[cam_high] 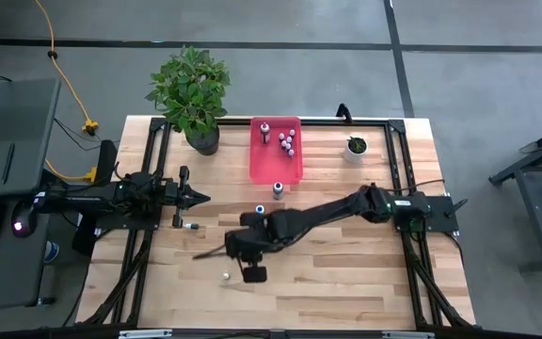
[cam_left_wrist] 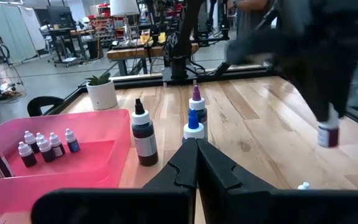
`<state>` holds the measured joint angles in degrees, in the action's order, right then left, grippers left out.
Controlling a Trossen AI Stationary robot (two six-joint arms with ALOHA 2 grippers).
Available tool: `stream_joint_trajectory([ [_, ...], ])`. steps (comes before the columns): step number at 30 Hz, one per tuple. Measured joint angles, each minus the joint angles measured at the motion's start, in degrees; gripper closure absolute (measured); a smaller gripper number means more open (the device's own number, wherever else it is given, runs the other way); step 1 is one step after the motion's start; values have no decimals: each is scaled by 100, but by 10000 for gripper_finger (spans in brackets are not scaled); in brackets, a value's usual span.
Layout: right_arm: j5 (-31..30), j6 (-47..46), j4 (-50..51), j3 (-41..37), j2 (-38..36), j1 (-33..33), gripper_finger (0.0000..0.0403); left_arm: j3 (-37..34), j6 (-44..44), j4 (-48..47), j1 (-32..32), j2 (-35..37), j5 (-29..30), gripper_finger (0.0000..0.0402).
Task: Pick & Place food coloring
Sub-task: Put the orange food coloring bottle into the pink bin
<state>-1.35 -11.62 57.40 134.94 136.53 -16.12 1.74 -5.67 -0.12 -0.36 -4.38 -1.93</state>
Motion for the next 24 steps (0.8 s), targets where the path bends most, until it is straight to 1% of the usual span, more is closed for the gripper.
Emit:
stream_joint_trajectory([
  [8, -66, -13, 452, -1, -513, 414, 366, -1, -2, 0, 2, 0, 0, 401],
  [13, -290, 5, 836, -3, -825, 666, 366, -1, -1, 0, 1, 0, 0, 401],
  [20, -453, 7, 1121, -23, -915, 1009, 366, 1, -1, 0, 1, 2, 0, 401],
  [24, -486, -17, 1074, -360, -1154, 1222, 366, -1, 0, 0, 2, 2, 0, 401],
])
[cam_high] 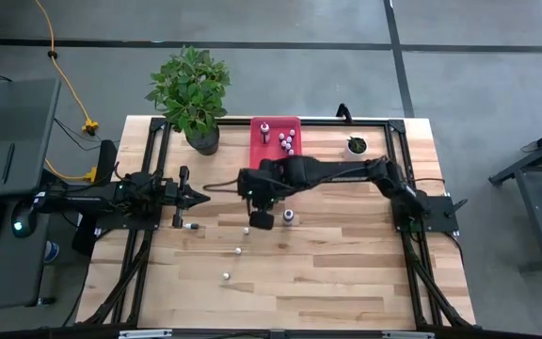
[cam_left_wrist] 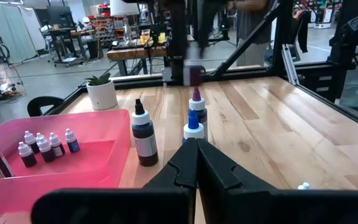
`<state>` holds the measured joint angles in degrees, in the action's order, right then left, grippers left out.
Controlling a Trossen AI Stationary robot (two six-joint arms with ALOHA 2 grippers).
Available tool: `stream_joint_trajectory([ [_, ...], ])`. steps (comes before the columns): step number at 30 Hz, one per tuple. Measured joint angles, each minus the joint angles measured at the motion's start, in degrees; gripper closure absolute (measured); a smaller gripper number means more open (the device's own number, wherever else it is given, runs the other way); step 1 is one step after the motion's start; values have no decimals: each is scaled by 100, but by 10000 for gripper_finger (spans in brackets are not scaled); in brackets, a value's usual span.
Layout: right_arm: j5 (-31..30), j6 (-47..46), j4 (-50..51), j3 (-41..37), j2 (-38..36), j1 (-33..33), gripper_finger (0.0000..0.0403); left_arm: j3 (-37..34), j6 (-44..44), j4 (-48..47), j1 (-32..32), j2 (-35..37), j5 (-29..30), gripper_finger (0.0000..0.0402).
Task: Pick & Place food coloring
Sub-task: Put the orange food coloring bottle into the pink bin
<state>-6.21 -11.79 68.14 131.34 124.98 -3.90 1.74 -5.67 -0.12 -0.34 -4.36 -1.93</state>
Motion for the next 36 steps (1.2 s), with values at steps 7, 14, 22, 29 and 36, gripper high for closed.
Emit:
stream_joint_trajectory([
  [7, 93, 129, -999, -2021, -1216, 289, 366, 1, -2, 0, 0, -1, 0, 401],
  [14, 104, -18, -2005, -3931, -2134, 740, 366, 1, 0, 0, 0, -1, 0, 401],
  [22, -201, 8, -2320, -3863, -2155, 1357, 366, 2, -2, 0, 0, 0, 0, 401],
  [29, -185, 366, -2337, -3513, -1855, 1968, 366, 0, 0, 0, 0, 0, 0, 401],
  [36, 303, 301, -1786, -2669, -839, 2485, 366, 0, -1, 0, 0, -2, 0, 401],
])
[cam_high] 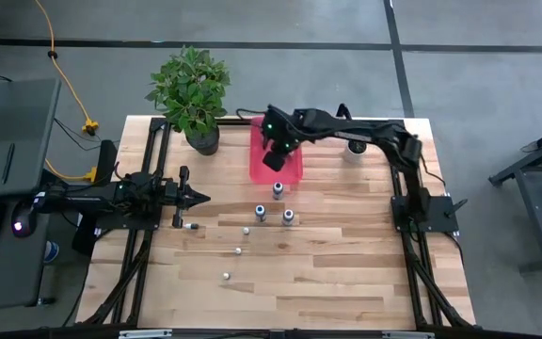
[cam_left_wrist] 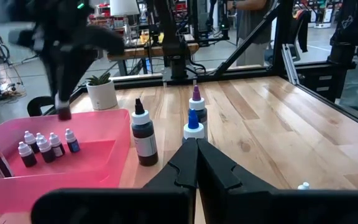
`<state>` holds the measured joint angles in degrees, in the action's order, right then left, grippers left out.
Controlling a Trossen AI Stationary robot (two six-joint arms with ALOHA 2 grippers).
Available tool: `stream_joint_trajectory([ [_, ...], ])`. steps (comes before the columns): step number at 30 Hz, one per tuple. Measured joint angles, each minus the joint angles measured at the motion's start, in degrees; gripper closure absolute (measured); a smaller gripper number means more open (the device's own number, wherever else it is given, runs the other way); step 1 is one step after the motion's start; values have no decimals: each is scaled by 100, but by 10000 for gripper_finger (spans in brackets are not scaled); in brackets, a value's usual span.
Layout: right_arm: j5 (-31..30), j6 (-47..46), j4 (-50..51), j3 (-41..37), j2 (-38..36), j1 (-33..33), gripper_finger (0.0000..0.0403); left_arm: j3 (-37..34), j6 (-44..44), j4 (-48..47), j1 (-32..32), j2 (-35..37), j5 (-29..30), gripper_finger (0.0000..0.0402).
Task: Pick & Place food coloring
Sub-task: Put the orange food coloring bottle into the pink bin
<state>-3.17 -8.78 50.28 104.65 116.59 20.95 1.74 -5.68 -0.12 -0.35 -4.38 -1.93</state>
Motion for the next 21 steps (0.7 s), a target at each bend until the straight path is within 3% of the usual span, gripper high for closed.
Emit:
stream_joint_trajectory([
  [10, 367, 80, 439, 871, 987, 587, 366, 0, 1, 0, 0, 0, 0, 401],
  [21, 249, 774, 294, 1079, 1174, 871, 366, 1, 0, 0, 0, 1, 0, 401],
])
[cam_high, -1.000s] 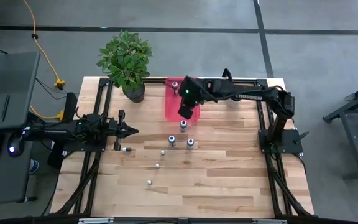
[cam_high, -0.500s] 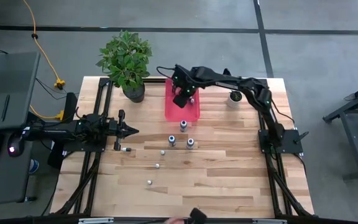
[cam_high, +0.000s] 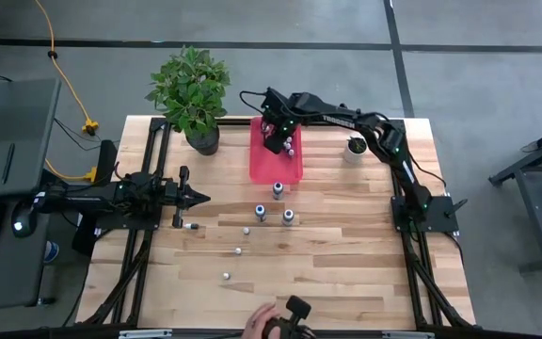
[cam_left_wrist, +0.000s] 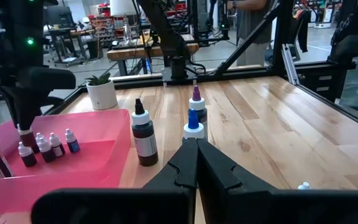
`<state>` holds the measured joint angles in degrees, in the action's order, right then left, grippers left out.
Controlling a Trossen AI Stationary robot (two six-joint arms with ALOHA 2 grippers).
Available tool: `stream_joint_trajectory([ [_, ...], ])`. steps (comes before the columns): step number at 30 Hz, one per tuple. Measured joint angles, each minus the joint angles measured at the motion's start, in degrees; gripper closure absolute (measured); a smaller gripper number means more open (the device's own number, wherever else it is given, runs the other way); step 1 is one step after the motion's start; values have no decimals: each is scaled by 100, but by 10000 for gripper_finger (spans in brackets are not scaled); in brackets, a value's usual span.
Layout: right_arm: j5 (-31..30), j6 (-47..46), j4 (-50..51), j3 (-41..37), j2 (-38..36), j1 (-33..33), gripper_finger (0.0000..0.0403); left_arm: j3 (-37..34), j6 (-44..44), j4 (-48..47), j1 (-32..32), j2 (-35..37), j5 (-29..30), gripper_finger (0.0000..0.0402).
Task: Pick & Place food coloring
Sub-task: Put the orange food coloring bottle into the pink bin
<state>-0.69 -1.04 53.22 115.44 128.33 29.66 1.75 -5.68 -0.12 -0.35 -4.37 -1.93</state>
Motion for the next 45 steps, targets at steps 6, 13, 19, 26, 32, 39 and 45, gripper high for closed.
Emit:
stream_joint_trajectory([
  [6, 87, 740, 90, 0, 0, 43, 366, -1, -1, 0, -1, 1, 0, 401],
  [13, 415, 1711, 174, 0, 0, 65, 366, -1, 0, 0, 0, -1, 0, 401],
  [19, 413, 2201, 188, -4, 0, 85, 366, -1, 1, 0, 1, -1, 0, 401],
  [26, 326, 2443, 237, -4, 220, 113, 366, 0, 1, 0, 1, -1, 0, 401],
  [32, 266, 2576, 74, -4, 227, 113, 366, -1, 1, 0, 0, -1, 0, 401],
  [39, 444, 2570, -45, 0, 227, 111, 366, 0, 1, 0, 0, -1, 0, 401],
  [45, 428, 2382, -35, 0, 227, 120, 349, -1, 1, 0, 1, -1, 0, 401],
])
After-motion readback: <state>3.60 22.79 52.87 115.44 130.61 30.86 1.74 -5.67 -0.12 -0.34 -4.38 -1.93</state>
